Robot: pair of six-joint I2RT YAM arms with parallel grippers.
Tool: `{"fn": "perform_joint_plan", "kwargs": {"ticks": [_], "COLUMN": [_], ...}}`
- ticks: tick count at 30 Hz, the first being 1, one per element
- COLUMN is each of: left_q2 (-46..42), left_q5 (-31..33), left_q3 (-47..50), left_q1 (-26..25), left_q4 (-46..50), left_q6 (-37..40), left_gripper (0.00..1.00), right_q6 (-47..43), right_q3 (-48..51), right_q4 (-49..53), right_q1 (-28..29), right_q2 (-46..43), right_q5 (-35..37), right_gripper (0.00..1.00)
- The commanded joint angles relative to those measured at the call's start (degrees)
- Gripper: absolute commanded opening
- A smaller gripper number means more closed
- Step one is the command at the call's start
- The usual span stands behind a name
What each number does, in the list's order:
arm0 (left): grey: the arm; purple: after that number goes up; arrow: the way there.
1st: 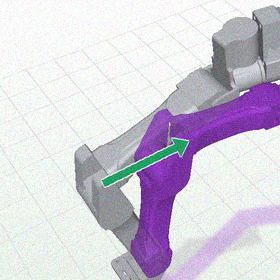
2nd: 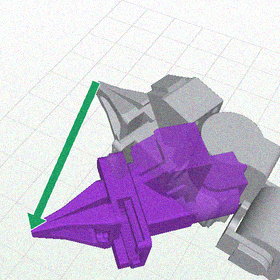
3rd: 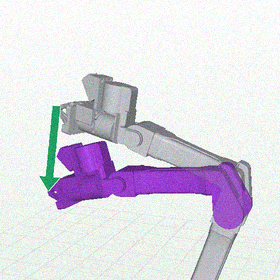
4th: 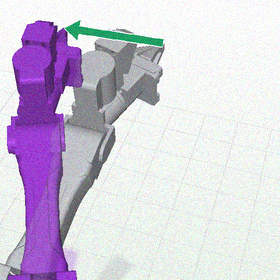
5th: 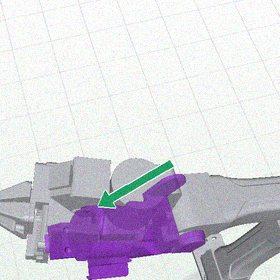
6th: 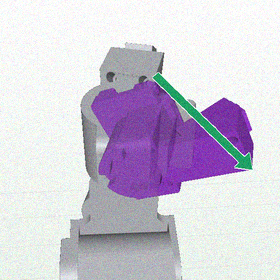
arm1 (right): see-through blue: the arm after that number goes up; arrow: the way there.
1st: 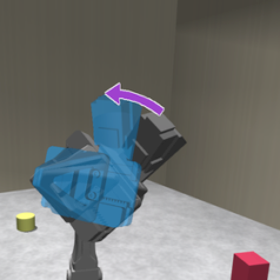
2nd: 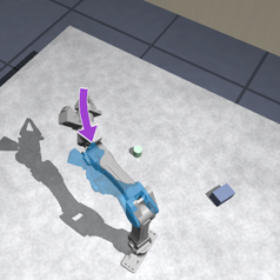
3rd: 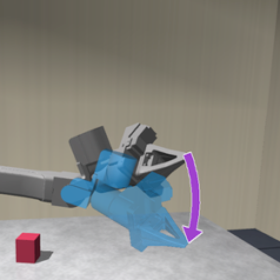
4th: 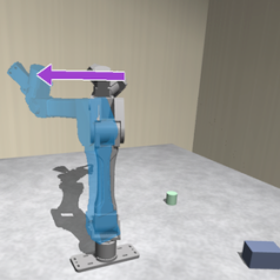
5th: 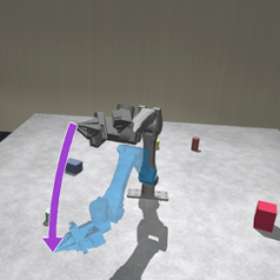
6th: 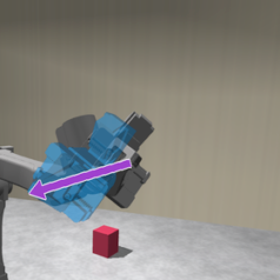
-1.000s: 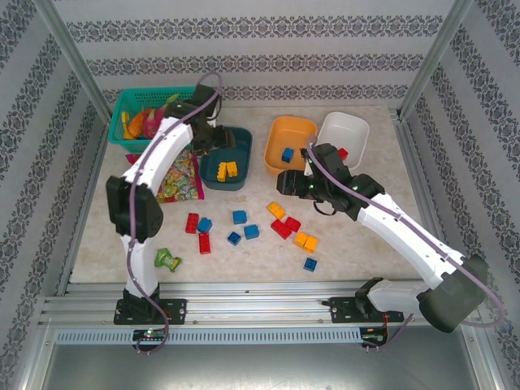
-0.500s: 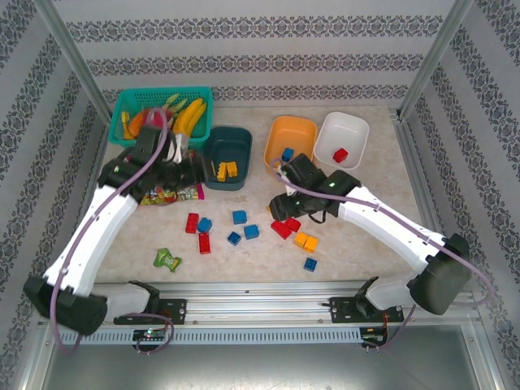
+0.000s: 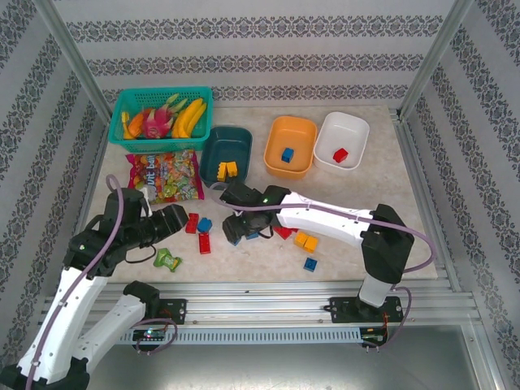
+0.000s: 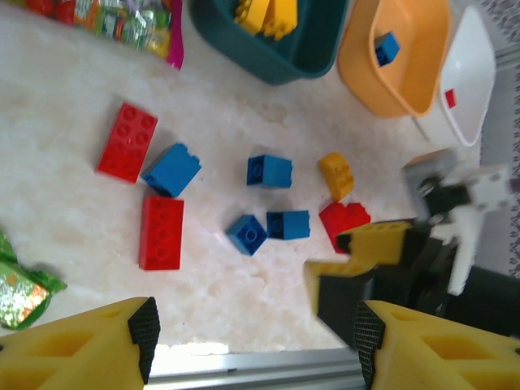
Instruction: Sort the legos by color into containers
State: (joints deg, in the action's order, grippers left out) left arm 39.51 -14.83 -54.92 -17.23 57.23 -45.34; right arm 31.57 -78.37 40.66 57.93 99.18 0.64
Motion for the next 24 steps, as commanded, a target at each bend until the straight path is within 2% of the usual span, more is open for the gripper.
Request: {"fn": "perform_joint_plan", "kwargs": {"ticks": [1, 4, 8, 13, 18, 24], "left_q2": [-0.1, 0.7, 1.8, 3.0, 3.9, 4.4], "left_q5": [-3.8, -5.9, -6.8, -7.2, -7.3, -7.0], "left_q3": [0.9, 1.7, 1.9, 1.7, 1.5, 1.7], "left_q1": [-0.1, -0.1, -0.4, -0.6, -1.1, -1.9], "left_q4": [0.3, -1.4, -2.8, -3.7, -4.7, -6.1], "left_q6": [-0.7, -0.2, 0.6, 0.8, 0.4, -0.2], "left_gripper": [0.67, 0.67, 0.67, 0.67, 0.67, 0.67], "right_q6": [3.8, 1.4, -5.4, -9.8, -7.0, 3.5], "right_q3": [4.7, 10.6, 15.7, 15.2, 13.4, 13.4], "right_q4": [2.8, 5.0, 6.4, 6.7, 4.3, 0.8], "right_q1": [-4.9, -11.0, -19.5, -24.8, -26.9, -27.6], "right_q2": [-4.7, -8.5, -10.4, -7.7, -3.8, -1.0], "right_q5": [8.0, 7.6, 2.7, -2.3, -6.0, -6.3], "right_gripper": [0.63, 0.64, 0.68, 0.73, 0.73, 0.74]}}
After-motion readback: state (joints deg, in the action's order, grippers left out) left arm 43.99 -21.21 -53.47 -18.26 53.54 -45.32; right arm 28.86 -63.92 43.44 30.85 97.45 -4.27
